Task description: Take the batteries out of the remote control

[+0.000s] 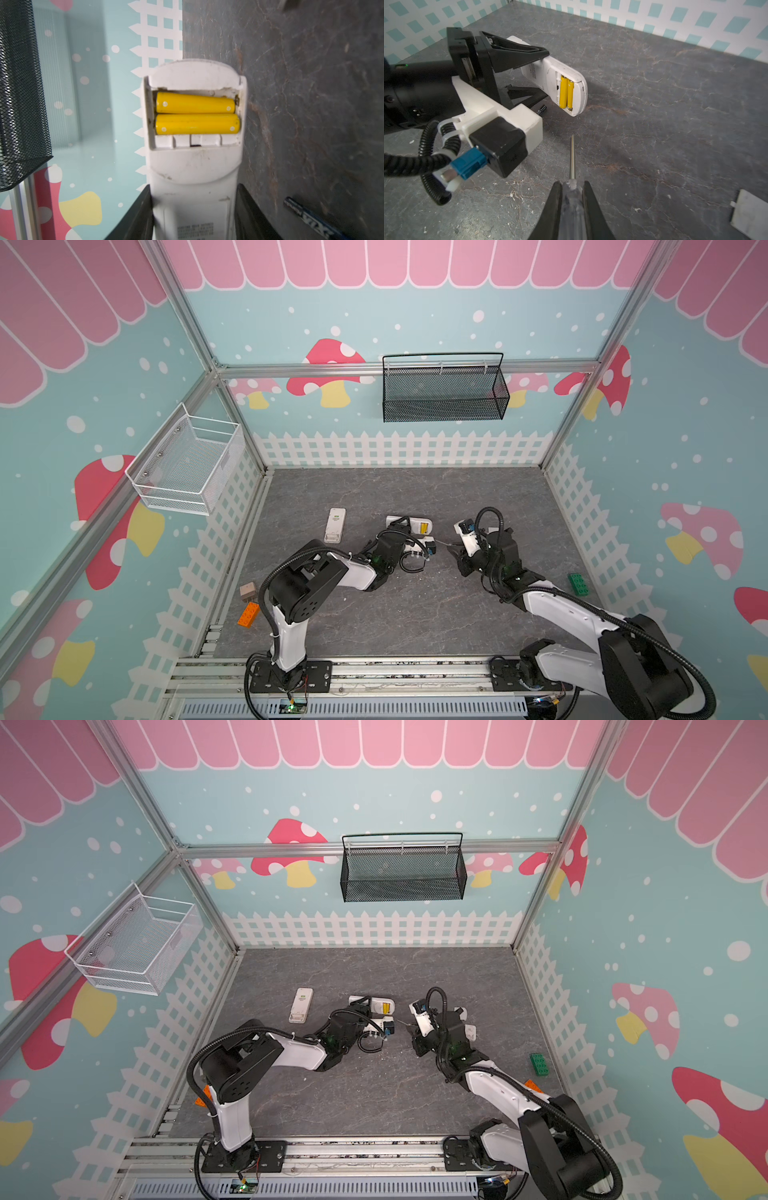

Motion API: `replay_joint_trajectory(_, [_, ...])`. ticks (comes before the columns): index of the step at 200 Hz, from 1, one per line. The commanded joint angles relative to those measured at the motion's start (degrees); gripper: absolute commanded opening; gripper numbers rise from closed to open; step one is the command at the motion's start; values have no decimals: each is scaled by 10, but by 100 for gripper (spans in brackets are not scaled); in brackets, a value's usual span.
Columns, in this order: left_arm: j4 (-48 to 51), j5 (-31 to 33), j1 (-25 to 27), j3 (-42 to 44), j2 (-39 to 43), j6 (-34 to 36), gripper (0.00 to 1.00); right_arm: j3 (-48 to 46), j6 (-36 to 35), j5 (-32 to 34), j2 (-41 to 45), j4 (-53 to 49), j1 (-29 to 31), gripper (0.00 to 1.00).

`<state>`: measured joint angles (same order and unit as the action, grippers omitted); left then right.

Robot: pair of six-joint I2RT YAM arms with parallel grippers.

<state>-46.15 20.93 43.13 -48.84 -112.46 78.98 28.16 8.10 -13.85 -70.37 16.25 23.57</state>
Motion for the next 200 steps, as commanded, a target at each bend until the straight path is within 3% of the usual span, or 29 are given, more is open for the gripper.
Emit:
replay_joint_trajectory(1, [-81, 10, 4, -5, -27, 52, 0, 29, 32, -14, -30, 2, -2, 0])
replay_joint_trajectory(66, [-189, -6, 4, -24, -111, 140, 0, 88, 42, -17, -119, 6, -16, 0])
replay_joint_trajectory(114, [-227, -15, 6, -36, -140, 148, 0, 99, 40, -28, -146, 20, -22, 0])
replay_joint_trajectory(200, [-244, -20, 10, -24, -144, 141, 0, 85, 119, -63, -183, 146, -36, 0])
